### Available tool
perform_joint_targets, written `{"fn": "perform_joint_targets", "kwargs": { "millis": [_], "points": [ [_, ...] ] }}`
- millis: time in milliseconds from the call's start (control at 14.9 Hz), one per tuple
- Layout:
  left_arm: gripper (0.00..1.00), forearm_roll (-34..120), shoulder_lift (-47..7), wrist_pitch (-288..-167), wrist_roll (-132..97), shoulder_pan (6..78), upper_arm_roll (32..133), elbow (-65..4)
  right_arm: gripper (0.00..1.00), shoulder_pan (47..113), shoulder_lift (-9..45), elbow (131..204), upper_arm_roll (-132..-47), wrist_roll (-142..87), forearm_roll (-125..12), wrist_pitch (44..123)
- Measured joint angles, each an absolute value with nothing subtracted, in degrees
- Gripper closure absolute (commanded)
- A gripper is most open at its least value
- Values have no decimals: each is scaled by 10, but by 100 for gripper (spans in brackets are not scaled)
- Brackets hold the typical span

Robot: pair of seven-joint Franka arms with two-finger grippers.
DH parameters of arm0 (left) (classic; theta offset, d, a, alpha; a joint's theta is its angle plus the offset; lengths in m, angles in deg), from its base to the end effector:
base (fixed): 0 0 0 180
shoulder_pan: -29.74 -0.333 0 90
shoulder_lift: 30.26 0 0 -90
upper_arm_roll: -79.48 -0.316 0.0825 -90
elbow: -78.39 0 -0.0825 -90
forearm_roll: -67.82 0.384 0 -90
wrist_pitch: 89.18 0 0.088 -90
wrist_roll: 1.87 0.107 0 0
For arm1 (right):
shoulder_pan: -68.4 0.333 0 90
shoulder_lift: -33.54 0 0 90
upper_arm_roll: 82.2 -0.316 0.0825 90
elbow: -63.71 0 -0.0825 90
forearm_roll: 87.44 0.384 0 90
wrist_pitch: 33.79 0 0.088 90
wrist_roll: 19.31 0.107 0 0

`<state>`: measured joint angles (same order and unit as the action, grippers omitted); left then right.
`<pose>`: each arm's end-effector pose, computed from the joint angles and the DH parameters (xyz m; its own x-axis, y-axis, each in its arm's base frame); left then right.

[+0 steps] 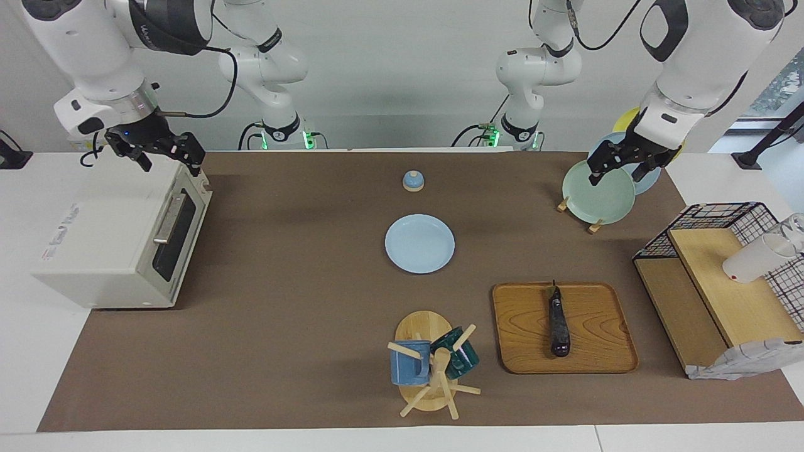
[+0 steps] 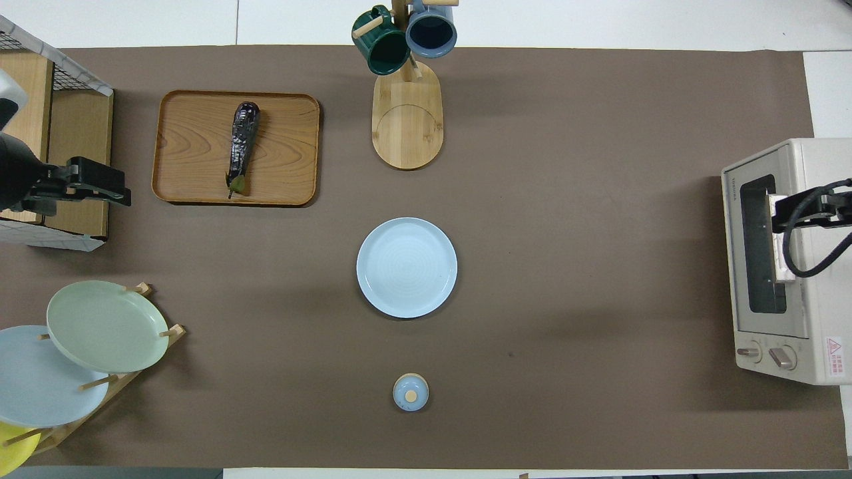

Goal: Put eggplant into oven

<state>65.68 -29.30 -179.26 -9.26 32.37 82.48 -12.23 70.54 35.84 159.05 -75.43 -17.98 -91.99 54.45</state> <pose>0.5560 -0.0586 0.6103 0.9991 0.0307 -0.0309 0.0318 -0.9989 0.0345 0.5339 -0.0532 0.6002 0.9910 -0.1054 -0.0821 -0.0992 -0.9921 0.0764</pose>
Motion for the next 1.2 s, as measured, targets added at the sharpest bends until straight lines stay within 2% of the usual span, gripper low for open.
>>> {"fn": "perform_joint_targets", "kwargs": {
  "millis": [268,468,870,1204],
  "points": [
    [0,651,-282,-1813,-93,324,825,-124,0,705,358,1590,-754,-180,-920,545],
    [0,650,-252,-1826,-93,324,825,-122,0,705,358,1590,-754,-180,-920,545],
    [0,648,-108,-1898,-83,324,827,-65,0,705,358,1591,-754,-180,-920,545],
    [0,648,-27,-1982,-27,327,829,-57,0,705,358,1591,-754,-180,-920,545]
  ]
}}
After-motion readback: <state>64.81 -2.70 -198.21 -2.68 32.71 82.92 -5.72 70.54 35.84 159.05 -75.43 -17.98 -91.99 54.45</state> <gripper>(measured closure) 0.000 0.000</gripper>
